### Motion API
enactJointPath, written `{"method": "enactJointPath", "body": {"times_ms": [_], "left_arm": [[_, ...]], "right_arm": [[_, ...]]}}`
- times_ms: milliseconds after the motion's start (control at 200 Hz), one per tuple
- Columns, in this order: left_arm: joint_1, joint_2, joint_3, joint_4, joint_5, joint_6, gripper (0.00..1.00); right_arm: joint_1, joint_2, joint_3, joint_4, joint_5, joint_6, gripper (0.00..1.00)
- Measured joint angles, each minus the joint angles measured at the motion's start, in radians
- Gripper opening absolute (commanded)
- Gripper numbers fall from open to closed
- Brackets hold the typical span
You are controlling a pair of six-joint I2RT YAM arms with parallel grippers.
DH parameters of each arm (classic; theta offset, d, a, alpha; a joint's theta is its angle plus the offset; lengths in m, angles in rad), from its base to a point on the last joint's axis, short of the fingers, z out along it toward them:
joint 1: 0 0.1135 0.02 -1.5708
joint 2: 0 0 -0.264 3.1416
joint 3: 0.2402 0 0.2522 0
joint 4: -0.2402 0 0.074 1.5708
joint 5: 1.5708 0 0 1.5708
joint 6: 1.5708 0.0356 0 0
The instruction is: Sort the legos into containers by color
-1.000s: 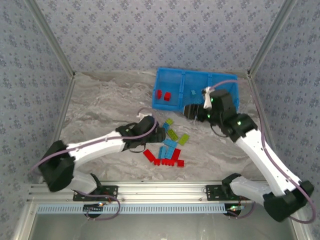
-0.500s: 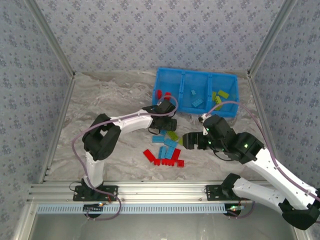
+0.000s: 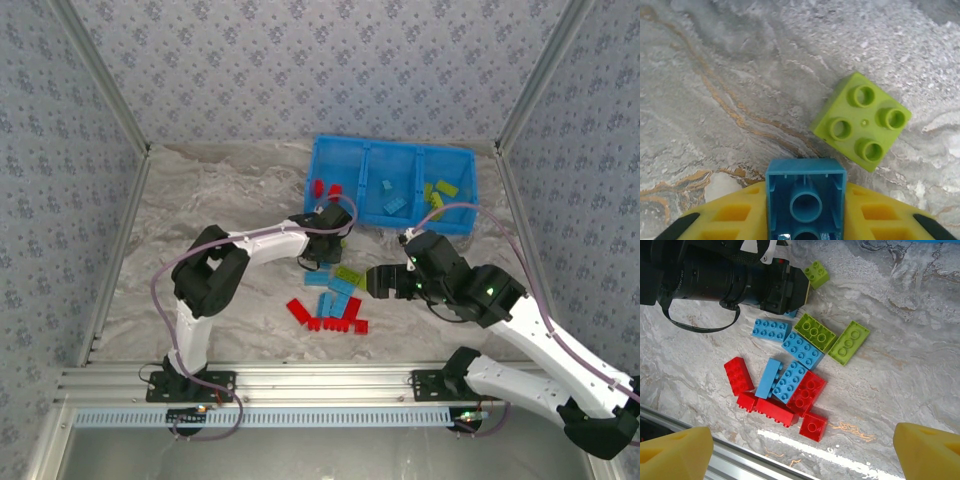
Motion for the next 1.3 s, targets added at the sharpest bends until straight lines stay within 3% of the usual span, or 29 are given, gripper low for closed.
{"method": "enactJointPath", "body": {"times_ms": [270,405,530,740,889,1004,1149,1299], "left_arm": [[-0.03,-0.214,-0.076,-0.005,-0.013,0.008,0.21],[-0.093,-0.298,0.004,0.076,-0.031,0.042,0.21],[-0.119,-0.194,0.179,0.185,-0.054,0.103,0.2],[-0.071,0.15,0.487,0.286,-0.081,0.201,0.21],[-0.04,0.31,0.618,0.284,-0.087,0.244,0.46],[-0.038,0.336,0.673,0.282,-0.086,0.254,0.54],[-0.05,0.283,0.637,0.314,-0.081,0.262,0.54],[-0.072,0.051,0.351,0.391,-0.074,0.264,0.56]], "right_arm": [[0.003,-0.034,0.0,0.02,0.01,0.006,0.96],[0.003,-0.097,0.002,0.041,0.06,0.006,0.98],[0.003,-0.161,0.004,0.046,0.117,0.008,0.99],[0.003,-0.219,0.005,0.019,0.171,0.014,1.0],[0.003,-0.226,0.001,-0.001,0.183,0.019,1.0],[0.003,-0.243,0.0,-0.012,0.188,0.028,1.0],[0.003,-0.247,-0.001,-0.035,0.201,0.036,1.0],[0.003,-0.246,-0.026,-0.036,0.205,0.044,1.0]]}}
